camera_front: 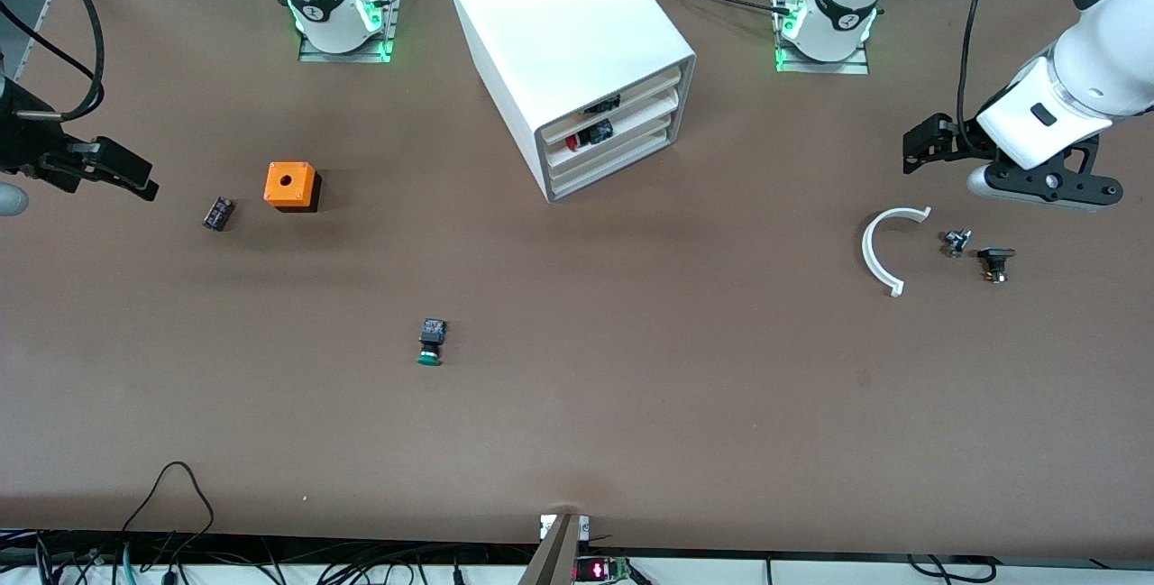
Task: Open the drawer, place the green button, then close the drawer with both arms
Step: 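Move the right gripper toward the green button while the left gripper approaches the cabinet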
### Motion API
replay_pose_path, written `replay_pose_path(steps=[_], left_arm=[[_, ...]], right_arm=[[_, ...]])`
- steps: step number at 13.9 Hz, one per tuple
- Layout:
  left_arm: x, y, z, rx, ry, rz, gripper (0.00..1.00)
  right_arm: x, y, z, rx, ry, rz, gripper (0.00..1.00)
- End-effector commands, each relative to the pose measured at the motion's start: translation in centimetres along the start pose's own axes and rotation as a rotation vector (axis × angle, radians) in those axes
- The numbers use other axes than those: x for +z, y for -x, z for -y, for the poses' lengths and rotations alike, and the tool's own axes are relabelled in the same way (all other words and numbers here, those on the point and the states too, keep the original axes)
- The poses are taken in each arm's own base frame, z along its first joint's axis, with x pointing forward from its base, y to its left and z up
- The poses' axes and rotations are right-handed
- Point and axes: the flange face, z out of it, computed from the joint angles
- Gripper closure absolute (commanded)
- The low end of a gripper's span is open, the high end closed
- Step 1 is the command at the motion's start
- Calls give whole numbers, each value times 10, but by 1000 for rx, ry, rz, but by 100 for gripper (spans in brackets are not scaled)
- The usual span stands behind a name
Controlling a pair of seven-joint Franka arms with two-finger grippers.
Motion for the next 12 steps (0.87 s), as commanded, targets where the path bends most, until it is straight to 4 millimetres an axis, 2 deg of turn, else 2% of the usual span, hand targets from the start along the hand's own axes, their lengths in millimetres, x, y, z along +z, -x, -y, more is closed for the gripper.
replay_pose_path(steps=[1, 5, 8, 9, 12], left_arm=[[-7, 1, -1, 9, -9, 2, 0], [-7, 1, -1, 9, -9, 2, 0], [-7, 1, -2, 6, -9, 2, 0], [-7, 1, -1, 7, -7, 2, 0], [-7, 2, 0, -1, 9, 11, 0]], right_arm=[[-2, -4, 3, 9, -12, -9, 0], [-3, -4, 1, 9, -14, -11, 0], [20, -6, 15, -30, -4, 42, 0], [36, -5, 27, -50, 3, 75, 0], [79, -11, 39, -65, 10, 138, 0]])
